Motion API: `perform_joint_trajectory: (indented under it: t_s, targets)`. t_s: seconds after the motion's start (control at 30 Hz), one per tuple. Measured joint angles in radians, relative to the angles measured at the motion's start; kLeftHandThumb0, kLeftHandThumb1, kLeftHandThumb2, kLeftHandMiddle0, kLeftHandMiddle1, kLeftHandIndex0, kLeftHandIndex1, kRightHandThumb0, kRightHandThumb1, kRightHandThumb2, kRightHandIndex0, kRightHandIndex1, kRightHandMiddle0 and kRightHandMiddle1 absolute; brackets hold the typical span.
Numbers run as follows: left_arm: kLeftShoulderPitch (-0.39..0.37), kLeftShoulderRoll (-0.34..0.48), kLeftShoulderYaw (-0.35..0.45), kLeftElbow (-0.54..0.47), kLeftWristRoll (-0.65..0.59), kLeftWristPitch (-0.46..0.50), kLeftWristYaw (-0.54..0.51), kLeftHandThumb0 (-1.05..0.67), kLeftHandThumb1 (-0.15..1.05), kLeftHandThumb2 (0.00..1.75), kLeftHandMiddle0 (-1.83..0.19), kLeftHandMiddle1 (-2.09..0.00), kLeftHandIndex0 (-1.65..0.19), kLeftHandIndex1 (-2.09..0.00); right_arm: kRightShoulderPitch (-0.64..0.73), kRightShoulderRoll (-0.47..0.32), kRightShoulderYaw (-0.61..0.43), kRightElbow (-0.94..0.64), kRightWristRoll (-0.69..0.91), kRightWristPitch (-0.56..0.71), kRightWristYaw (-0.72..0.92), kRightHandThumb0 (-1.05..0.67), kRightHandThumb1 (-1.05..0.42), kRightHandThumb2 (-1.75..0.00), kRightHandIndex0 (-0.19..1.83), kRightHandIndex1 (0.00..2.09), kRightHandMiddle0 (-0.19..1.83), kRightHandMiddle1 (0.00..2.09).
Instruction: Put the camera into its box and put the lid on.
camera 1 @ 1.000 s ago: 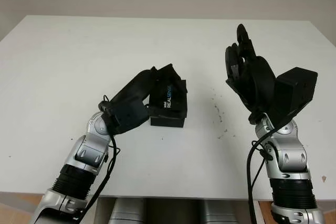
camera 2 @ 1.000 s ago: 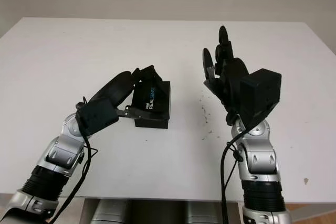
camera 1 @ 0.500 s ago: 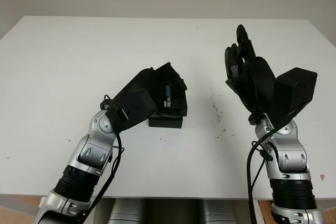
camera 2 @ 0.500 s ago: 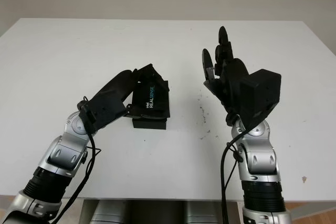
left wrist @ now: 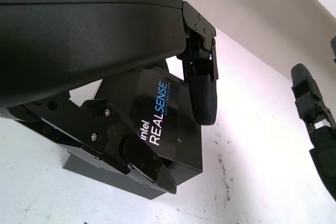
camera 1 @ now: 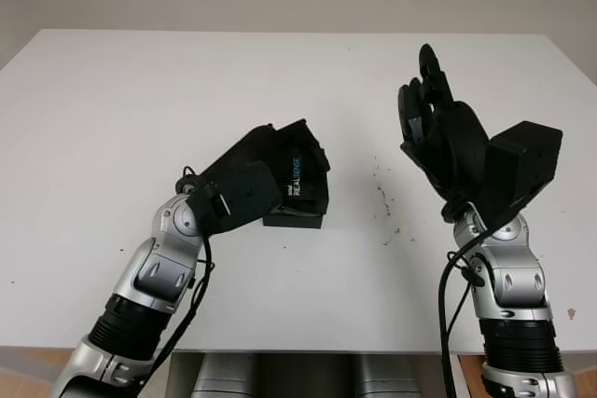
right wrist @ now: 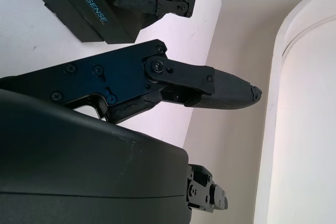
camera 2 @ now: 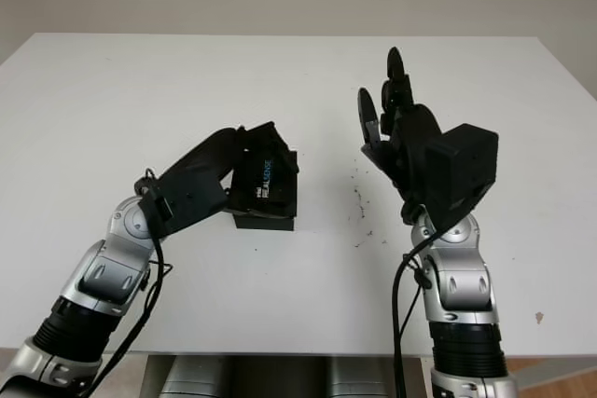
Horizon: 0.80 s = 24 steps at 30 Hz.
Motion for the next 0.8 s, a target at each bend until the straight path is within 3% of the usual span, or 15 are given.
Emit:
perform_joint_trajectory:
  t_s: [0.8]
  targets:
    - [0.007,0.008,-0.008,0.013,-0.003,-0.013,0.019,-0.03,0.98,0.06,-0.36,-1.54,-0.23,-1.53,0.004,0.000,0.001,-0.002,0.000,-0.002,-0.004,-0.74,-1.05,-0.60,-0.18,0.05,-0.18,0.05]
